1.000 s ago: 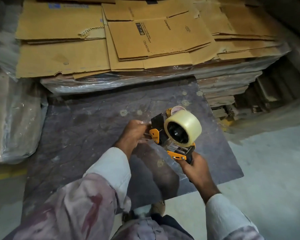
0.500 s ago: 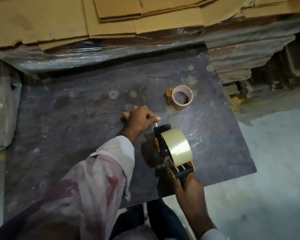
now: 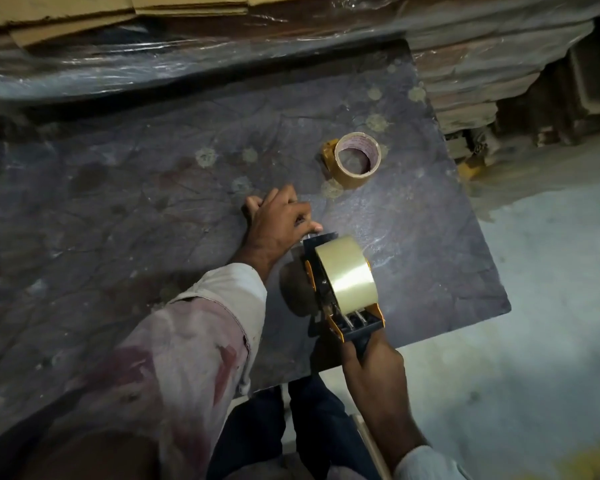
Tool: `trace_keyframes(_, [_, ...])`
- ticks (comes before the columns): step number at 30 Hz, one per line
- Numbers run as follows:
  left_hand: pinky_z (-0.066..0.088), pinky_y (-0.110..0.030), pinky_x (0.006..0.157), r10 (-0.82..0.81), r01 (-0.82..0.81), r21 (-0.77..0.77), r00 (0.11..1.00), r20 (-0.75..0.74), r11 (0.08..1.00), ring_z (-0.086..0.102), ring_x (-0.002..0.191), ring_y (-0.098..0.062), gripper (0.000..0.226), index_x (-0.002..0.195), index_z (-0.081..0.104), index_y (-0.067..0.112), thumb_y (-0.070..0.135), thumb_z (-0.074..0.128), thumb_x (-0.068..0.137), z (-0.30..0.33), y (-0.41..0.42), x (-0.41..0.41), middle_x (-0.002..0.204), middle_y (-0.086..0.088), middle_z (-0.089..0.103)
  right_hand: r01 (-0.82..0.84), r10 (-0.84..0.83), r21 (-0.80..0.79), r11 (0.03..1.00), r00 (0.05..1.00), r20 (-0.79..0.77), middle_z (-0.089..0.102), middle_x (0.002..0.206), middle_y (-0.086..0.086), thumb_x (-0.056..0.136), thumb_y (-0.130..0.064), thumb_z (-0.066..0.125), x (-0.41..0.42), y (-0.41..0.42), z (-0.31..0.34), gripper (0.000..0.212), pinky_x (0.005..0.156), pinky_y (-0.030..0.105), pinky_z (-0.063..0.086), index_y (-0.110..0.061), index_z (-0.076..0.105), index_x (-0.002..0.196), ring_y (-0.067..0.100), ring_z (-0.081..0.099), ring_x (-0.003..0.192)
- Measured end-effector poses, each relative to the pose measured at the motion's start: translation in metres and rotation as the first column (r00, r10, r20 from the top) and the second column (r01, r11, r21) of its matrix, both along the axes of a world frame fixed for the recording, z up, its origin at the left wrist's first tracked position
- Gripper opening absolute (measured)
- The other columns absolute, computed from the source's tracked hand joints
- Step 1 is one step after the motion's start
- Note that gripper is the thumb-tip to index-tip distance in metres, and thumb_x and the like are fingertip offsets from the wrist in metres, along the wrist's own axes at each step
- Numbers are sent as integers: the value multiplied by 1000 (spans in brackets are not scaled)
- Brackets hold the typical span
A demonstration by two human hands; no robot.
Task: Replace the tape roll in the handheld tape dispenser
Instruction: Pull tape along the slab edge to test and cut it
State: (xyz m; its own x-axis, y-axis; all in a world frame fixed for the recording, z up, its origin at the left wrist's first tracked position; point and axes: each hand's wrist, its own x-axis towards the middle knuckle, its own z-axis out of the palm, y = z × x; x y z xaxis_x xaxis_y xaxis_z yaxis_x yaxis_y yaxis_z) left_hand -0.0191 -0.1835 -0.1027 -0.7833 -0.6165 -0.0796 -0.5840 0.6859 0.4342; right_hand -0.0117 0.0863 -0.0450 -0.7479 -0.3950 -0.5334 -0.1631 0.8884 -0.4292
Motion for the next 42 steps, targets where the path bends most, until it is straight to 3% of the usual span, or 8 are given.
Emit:
trace_keyframes(8, [24, -43, 87, -84, 85, -79, 996, 4, 993, 50, 103, -20, 40, 82, 65, 28, 67, 65, 78, -12, 9, 7, 99, 6, 51, -7, 7, 40, 999, 1000, -16, 66, 81, -7, 95, -35, 61, 16, 18, 2, 14, 72, 38, 58, -25, 51, 94, 14, 64, 76])
trace_keyframes(15, [39, -47, 83, 47, 13, -348, 985, 165, 937, 55, 97, -27, 65, 103, 56, 23, 82, 52, 75, -9, 20, 17, 105, -5, 56, -17, 20, 34, 999, 996, -88, 73, 94, 6, 95, -42, 59, 17, 20, -7, 26, 66, 33, 47, -20, 52, 107, 32, 69, 88])
trace_keyframes(19, [46, -44, 87, -180, 138, -240, 970, -163, 961, 60, 101, -29, 23, 111, 63, 14, 28, 62, 93, -10, 37, 36, 111, -9, 61, -3, 2, -6, 1000, 995, -99, 74, 97, 6, 95, -44, 58, 19, 23, -16, 30, 73, 43, 58, -19, 54, 110, 32, 70, 90])
trace_keyframes(21, [50, -46, 98, -273, 276, -28, 919, -284, 961, 62, 112, -33, 39, 123, 64, 7, -4, 59, 85, -16, 48, 48, 122, -14, 65, 8, -11, -31, 999, 996, -85, 75, 97, 5, 94, -46, 57, 20, 25, -18, 31, 75, 47, 59, -19, 55, 109, 31, 70, 90])
trace_keyframes(24, [34, -44, 120, -322, 354, 148, 926, -198, 924, 47, 140, -26, 59, 142, 54, 8, -12, 54, 86, -21, 49, 51, 149, -11, 53, 12, -17, -56, 998, 997, -81, 76, 96, 6, 93, -46, 58, 20, 27, -19, 31, 76, 47, 59, -19, 56, 109, 32, 71, 91])
trace_keyframes(34, [-4, -42, 124, -481, 458, 149, 855, 196, 876, -1, 156, -12, 61, 161, 10, 23, 10, 33, 105, -1, 43, 44, 170, 7, 1, -67, 70, 27, 997, 988, -136, 74, 99, 18, 94, -46, 55, 18, 34, -9, 37, 71, 42, 50, -12, 56, 108, 44, 67, 92])
trace_keyframes(37, [-5, -46, 124, -476, 460, 125, 848, 233, 879, -3, 156, -13, 56, 161, 5, 22, 33, 22, 109, -2, 47, 45, 169, 6, -5, -59, 66, 54, 997, 986, -155, 75, 95, 16, 94, -47, 54, 27, 56, -5, 34, 68, 40, 52, -14, 56, 101, 41, 68, 88])
trace_keyframes(42, [-6, -53, 123, -399, 390, 92, 872, 285, 916, -7, 156, -13, 83, 161, -1, 21, 70, 20, 97, -13, 59, 42, 169, 4, -12, -66, 76, 70, 995, 985, -152, 76, 90, 7, 88, -55, 46, 43, 91, -2, 41, 71, 44, 59, -18, 56, 101, 33, 71, 80])
